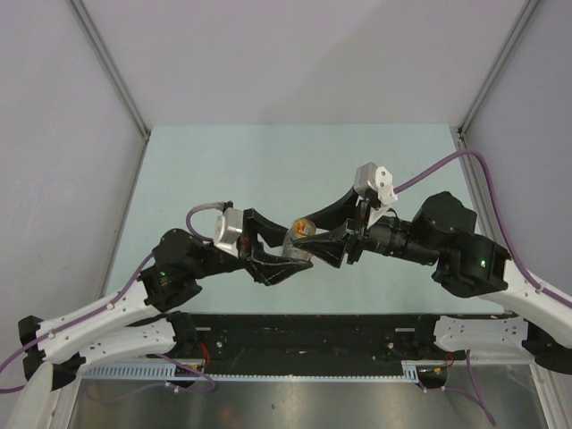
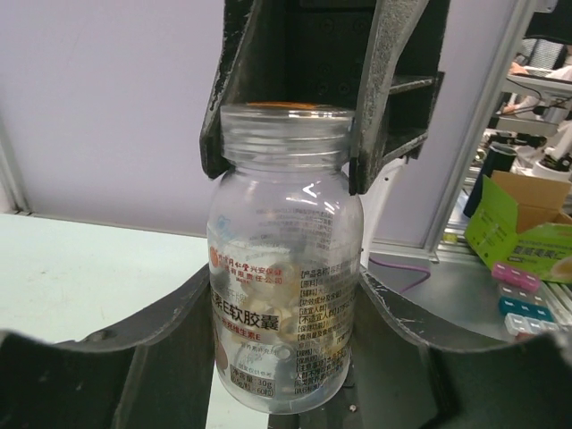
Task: Sort the pills into containers
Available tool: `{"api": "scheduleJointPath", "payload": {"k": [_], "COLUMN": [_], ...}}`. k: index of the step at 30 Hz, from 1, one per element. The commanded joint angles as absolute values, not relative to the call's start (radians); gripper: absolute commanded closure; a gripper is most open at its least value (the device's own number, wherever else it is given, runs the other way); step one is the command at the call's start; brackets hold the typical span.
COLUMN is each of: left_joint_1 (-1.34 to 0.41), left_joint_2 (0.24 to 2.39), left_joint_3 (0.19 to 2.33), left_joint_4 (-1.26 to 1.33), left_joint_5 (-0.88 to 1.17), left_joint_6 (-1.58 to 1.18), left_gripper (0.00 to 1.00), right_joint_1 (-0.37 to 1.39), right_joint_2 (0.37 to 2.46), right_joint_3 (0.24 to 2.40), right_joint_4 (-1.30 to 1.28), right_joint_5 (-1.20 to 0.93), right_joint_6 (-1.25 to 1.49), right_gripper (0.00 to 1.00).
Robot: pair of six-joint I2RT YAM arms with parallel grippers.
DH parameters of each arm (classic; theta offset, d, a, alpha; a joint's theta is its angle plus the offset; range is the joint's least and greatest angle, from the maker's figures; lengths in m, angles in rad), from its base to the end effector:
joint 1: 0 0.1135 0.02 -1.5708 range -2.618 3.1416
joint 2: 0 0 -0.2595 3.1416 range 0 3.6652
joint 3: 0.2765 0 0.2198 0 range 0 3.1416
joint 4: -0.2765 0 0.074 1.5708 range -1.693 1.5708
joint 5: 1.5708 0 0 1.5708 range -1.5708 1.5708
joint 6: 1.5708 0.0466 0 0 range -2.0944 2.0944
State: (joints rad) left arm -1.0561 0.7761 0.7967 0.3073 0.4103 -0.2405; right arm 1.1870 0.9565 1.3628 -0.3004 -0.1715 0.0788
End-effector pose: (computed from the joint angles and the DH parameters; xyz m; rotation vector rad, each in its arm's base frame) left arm 0.0604 -0.1445 0.3972 0.8902 1.0772 -1.3541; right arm 0.0526 0.1515 0.4769 -0.9525 1.2546 1.1400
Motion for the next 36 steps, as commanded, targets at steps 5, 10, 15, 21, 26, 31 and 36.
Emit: {"api": "scheduleJointPath", "payload": {"k": [5, 10, 15, 21, 26, 31, 36], "left_joint_1": [-1.051, -1.051, -1.051, -1.049, -1.051, -1.051, -1.051], "left_joint_2": [0.793, 0.819, 0.856, 0.876, 0.874, 0.865, 0.862], "left_joint_3": [0.822, 0.86, 0.893, 0.916, 0.908, 0.894, 0.89], "left_joint_4": [0.33, 0.311, 0.299, 0.298, 0.296, 0.296, 0.296], "left_joint_5": [0.149, 0.057, -0.043, -0.081, -0.077, -0.071, -0.067], "left_joint_6": [-0.227, -0.149, -0.078, -0.043, -0.041, -0.051, -0.06], "left_gripper": [1.0, 1.0, 1.0, 0.99, 1.0, 0.99, 1.0], "right_joint_1": [1.198, 1.2, 1.2, 1.2, 1.2, 1.2, 1.2], "right_joint_2": [0.98, 1.0, 1.017, 1.038, 1.037, 1.02, 1.002], "right_joint_3": [1.367, 1.367, 1.367, 1.368, 1.367, 1.367, 1.367], "right_joint_4": [-0.291, -0.291, -0.279, -0.261, -0.256, -0.256, -0.259], "right_joint_5": [-0.017, 0.116, 0.253, 0.284, 0.238, 0.209, 0.187], "right_joint_6": [0.126, 0.153, 0.184, 0.204, 0.196, 0.187, 0.178], "right_gripper": [0.78, 0.8, 0.8, 0.78, 0.55, 0.43, 0.39]}}
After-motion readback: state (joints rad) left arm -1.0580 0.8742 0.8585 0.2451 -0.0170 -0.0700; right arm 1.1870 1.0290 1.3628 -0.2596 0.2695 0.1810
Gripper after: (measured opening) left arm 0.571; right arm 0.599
